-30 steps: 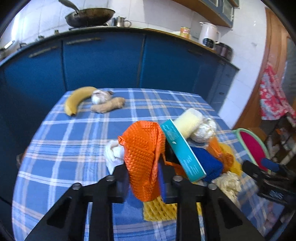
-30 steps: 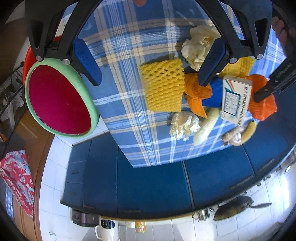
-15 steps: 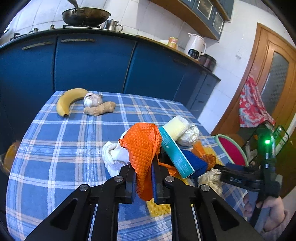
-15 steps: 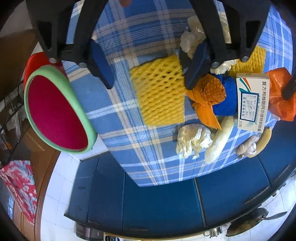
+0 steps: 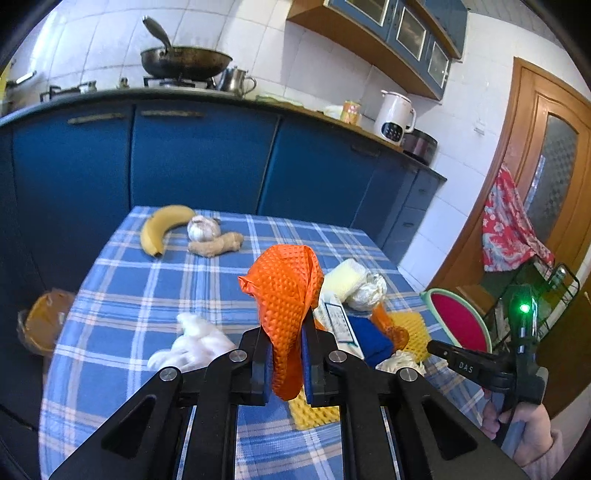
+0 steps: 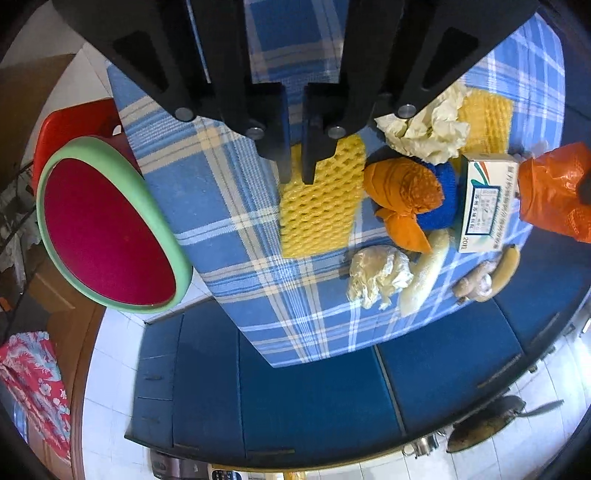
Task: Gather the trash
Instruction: 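Carry the orange mesh bag and yellow foam net over the red basin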
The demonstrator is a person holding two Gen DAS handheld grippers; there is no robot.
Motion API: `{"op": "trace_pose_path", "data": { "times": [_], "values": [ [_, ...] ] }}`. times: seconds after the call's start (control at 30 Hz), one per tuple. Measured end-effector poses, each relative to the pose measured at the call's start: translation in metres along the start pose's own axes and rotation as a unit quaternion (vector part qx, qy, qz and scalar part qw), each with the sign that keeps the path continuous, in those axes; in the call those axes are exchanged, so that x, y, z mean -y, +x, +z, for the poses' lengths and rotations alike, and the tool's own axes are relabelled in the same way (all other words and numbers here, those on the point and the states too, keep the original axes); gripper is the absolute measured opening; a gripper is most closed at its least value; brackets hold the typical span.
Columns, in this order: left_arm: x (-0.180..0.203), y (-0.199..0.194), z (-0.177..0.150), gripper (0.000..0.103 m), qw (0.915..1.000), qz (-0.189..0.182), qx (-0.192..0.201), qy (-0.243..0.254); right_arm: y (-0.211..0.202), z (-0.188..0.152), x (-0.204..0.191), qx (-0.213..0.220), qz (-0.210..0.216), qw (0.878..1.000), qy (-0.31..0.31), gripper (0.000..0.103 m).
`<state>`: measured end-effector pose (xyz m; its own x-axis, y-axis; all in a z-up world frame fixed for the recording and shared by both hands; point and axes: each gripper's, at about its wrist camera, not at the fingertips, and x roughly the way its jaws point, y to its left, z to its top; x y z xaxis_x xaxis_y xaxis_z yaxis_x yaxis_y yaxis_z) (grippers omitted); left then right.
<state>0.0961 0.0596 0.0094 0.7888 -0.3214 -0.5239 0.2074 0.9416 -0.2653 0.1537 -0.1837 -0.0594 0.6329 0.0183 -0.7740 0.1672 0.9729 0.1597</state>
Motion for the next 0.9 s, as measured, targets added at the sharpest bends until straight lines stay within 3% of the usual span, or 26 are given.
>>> {"op": "trace_pose_path", "data": {
  "times": [0.5,0.9],
  "values": [
    [0.043,-0.017,0.018,0.012,0.9994,-0.019,0.006,0.030,-0.066,0.003,0.012,0.084,0.038,0.996,-0.014,0.006],
    [0.112,0.012,0.030,0.012,0.9951,-0.069,-0.015,0.070,-0.105,0.016,0.068,0.126,-0.002,0.992,-0.004,0.006]
  ]
}}
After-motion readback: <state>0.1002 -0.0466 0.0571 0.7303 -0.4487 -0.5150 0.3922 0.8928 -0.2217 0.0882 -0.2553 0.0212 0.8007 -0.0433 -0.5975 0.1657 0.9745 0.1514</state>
